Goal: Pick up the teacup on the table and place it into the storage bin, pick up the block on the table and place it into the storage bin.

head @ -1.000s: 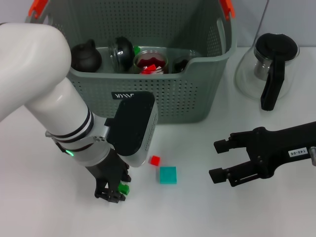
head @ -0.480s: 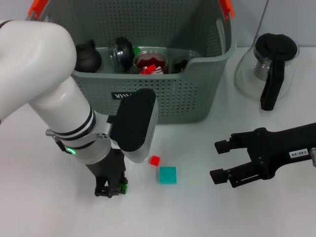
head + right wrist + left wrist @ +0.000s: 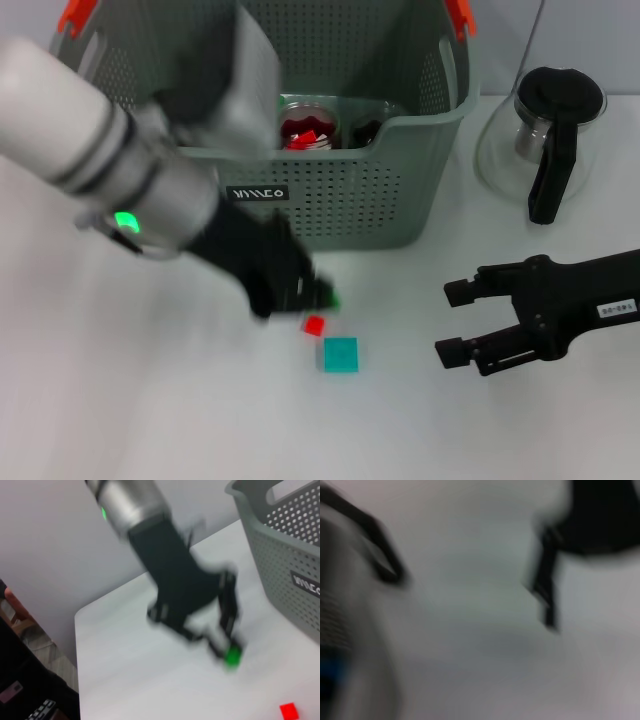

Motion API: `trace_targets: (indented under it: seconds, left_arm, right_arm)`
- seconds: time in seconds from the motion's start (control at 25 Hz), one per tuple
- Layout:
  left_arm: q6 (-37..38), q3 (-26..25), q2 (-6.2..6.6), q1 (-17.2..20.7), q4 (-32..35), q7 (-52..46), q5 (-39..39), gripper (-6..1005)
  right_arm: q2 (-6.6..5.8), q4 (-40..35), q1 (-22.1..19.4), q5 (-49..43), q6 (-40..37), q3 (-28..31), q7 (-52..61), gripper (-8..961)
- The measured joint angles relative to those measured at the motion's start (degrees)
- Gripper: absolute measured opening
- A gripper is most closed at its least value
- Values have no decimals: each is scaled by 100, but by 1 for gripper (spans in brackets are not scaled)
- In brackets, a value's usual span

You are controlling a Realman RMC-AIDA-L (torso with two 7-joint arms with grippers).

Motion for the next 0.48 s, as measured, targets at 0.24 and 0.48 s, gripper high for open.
trace_targets:
  seconds: [0.24, 0.48]
  left_arm:
    - [-548, -1727, 74, -150, 518, -531, -645, 127]
    - [-2297, -1498, 183, -403, 128, -1058, -536, 124]
  right_arm:
    - [-74, 0, -107, 0, -276, 385, -32, 945]
    - [-72, 2, -174, -1, -434, 660, -153, 945]
